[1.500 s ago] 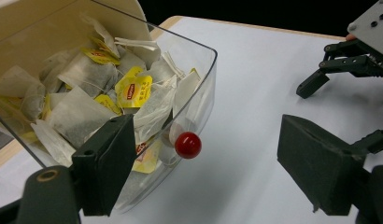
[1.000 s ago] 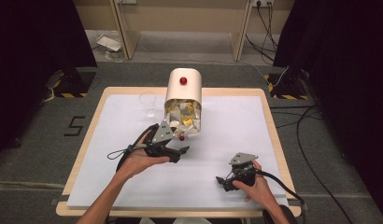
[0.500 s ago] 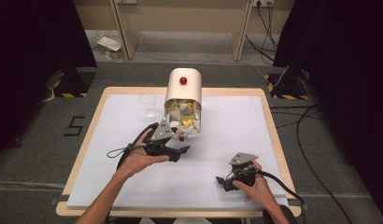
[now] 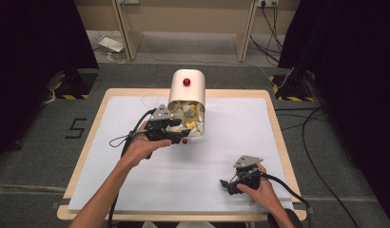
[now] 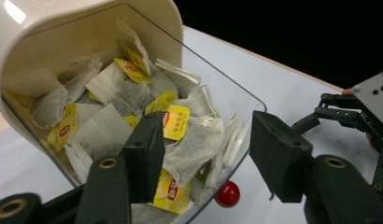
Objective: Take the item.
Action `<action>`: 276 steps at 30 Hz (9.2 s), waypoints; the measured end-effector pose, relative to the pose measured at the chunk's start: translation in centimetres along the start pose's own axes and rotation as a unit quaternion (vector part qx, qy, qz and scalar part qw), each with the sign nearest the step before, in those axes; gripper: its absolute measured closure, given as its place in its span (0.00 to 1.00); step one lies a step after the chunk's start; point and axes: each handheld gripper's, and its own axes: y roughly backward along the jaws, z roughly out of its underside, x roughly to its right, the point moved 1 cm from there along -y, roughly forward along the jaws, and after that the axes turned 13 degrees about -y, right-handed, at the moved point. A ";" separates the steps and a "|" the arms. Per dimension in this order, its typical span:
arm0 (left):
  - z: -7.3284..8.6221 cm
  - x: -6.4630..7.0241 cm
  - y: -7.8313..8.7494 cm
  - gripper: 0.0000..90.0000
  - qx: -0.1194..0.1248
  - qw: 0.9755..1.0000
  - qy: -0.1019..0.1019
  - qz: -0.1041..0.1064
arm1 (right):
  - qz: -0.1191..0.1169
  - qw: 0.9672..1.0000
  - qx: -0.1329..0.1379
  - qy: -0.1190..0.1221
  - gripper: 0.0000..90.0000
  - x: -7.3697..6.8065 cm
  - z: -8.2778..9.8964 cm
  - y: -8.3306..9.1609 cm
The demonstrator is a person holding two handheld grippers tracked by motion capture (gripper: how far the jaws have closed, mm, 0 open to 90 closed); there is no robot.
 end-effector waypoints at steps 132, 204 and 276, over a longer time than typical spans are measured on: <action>3.6 -16.2 -0.3 0.99 -0.003 0.969 0.133 -0.207 | 0.000 1.000 0.000 0.000 0.01 0.0 0.0 0.0; 4.9 -15.1 -0.2 0.47 -0.020 0.971 0.175 -0.161 | 0.000 1.000 0.000 0.000 0.01 0.0 0.0 0.0; 10.8 -1.3 3.5 0.16 0.005 0.988 0.122 -0.090 | 0.001 1.000 0.001 0.001 0.01 0.0 0.0 0.0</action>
